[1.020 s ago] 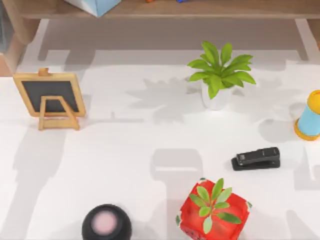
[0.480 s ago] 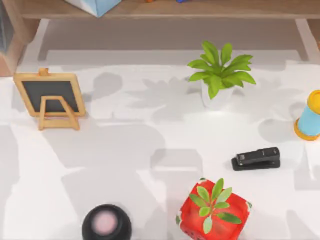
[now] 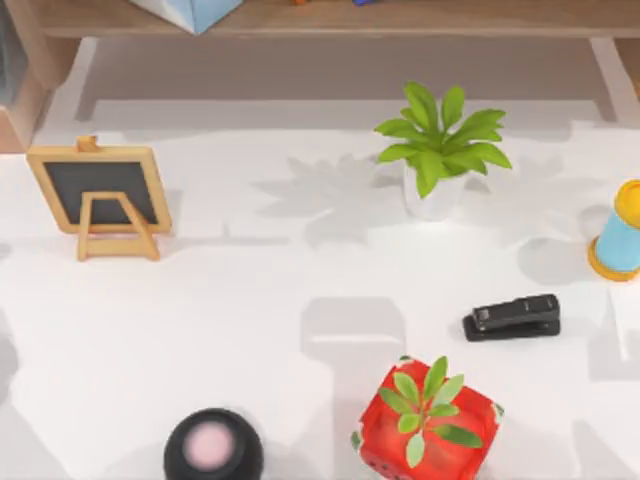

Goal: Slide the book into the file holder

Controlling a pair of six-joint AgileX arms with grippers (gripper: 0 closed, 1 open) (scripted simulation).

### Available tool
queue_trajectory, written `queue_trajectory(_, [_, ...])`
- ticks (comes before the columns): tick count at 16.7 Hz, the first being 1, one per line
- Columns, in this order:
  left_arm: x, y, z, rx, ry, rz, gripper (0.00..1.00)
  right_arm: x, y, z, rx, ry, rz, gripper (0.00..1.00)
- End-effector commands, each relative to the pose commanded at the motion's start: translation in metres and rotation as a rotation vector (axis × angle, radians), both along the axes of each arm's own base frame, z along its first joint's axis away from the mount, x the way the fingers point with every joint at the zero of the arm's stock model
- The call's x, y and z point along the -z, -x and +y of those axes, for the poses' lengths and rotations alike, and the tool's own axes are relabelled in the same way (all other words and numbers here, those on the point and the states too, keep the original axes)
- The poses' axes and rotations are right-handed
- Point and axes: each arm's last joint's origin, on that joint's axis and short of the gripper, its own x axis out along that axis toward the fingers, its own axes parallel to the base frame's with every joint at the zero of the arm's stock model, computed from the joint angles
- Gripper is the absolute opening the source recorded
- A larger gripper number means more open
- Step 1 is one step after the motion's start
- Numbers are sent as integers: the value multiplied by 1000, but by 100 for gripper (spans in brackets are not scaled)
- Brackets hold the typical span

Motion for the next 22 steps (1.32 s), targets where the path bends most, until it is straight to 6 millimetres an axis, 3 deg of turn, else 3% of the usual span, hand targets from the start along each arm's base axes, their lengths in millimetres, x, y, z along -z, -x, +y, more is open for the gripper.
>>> queue_trajectory(3, [16,1,-25,229,-122,-2,0,0,0,0,0,0,0,100])
queue_trajectory(8, [33,-18,-61,518,-251,-55,0,0,0,0,0,0,0,100])
queue_trajectory(15, [36,-22,-63,541,-260,-58,0,0,0,0,0,0,0,100])
queue_trajectory(22, [40,-51,-65,546,-260,-60,0,0,0,0,0,0,0,100])
